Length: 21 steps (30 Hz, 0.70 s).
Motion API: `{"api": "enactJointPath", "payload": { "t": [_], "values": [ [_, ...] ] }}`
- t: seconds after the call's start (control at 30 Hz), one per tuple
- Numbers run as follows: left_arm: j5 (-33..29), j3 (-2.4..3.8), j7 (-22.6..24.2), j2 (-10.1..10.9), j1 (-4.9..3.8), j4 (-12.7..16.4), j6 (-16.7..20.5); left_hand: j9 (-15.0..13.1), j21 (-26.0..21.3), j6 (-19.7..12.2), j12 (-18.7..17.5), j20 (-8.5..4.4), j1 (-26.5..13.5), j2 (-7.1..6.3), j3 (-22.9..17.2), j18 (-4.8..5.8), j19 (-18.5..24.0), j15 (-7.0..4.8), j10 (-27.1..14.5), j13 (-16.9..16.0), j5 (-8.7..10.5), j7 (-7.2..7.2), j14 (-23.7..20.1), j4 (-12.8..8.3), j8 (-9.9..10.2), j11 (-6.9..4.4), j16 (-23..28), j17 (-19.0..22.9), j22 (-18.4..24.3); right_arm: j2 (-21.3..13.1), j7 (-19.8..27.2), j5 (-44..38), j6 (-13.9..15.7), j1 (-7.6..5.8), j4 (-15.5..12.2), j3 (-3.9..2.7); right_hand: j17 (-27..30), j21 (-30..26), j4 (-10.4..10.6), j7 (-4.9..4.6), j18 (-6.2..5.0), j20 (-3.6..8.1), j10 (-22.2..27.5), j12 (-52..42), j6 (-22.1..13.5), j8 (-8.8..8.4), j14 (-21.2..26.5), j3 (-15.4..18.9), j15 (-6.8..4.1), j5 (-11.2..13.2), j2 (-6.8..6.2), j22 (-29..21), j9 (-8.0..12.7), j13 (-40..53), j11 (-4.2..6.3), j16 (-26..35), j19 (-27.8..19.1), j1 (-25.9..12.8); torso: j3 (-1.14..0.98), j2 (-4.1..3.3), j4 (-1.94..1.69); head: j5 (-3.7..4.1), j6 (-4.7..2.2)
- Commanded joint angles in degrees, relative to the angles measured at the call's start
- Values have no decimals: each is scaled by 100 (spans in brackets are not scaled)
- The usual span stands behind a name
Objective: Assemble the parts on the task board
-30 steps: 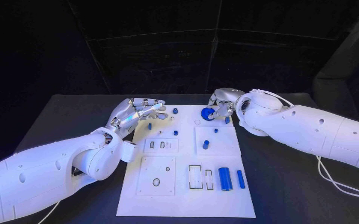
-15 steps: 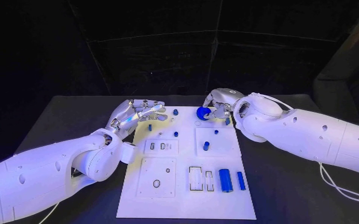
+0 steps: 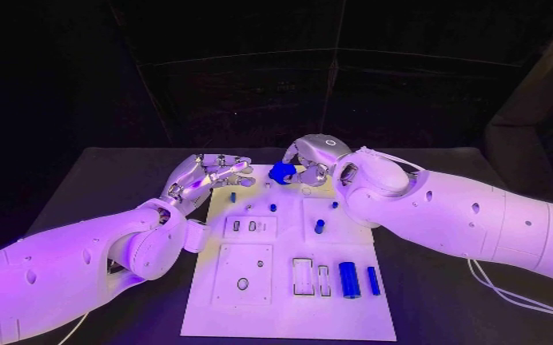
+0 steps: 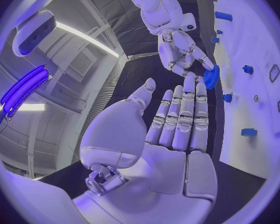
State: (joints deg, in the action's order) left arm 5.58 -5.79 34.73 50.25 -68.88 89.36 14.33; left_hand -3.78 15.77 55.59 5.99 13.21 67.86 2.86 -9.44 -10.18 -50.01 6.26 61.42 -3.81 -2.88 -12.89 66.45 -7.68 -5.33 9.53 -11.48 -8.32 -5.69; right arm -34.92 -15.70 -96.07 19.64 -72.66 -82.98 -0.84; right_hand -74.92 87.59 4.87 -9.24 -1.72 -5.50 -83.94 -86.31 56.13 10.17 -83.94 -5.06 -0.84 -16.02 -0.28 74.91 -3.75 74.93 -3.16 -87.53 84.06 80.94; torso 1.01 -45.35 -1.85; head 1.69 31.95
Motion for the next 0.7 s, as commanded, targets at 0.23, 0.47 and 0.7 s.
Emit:
{"api": "enactJointPath", "payload": {
  "t": [0.23, 0.47, 0.7],
  "values": [
    [-60, 6, 68, 9, -11, -17, -21, 2, -32, 26, -29, 20, -7, 66, -13, -44, -39, 33, -2, -1, -13, -9, -9, -30, 39, -1, 35, -7, 8, 514, -156, -363, 47, 56, 433, 17, -894, 39, 1, 151, 42, 25, -353, -3, 211, -45, -481, -77, -36, -15, -12, 945, -12, 1088, 26, -30, 183, -65, -5, -7, 6, -24, 10],
    [-76, 6, 74, 7, -12, -45, -15, 1, -35, 29, -32, 19, -1, 73, -22, -44, -42, 32, 3, -1, -13, -7, -7, -40, 41, -2, 39, -9, 12, 754, -147, -368, -205, 136, 685, 24, -879, 38, -7, 141, 42, 18, -340, 16, 194, -85, -478, -121, -27, 18, -38, 945, -9, 1070, 18, -24, 182, -84, -11, -9, 12, -41, 27],
    [-79, 7, 80, 9, -14, -56, -10, 1, -35, 29, -32, 19, -1, 73, -22, -44, -42, 32, 3, -1, -13, -7, -7, -40, 41, -2, 39, -9, 12, 865, -160, -369, -415, 170, 799, 27, -874, 40, -12, 131, 43, 12, -334, 25, 184, -114, -476, -149, -19, 45, -64, 951, -9, 1063, 10, -22, 186, -106, -11, -3, 10, -43, 48]
  ]
}}
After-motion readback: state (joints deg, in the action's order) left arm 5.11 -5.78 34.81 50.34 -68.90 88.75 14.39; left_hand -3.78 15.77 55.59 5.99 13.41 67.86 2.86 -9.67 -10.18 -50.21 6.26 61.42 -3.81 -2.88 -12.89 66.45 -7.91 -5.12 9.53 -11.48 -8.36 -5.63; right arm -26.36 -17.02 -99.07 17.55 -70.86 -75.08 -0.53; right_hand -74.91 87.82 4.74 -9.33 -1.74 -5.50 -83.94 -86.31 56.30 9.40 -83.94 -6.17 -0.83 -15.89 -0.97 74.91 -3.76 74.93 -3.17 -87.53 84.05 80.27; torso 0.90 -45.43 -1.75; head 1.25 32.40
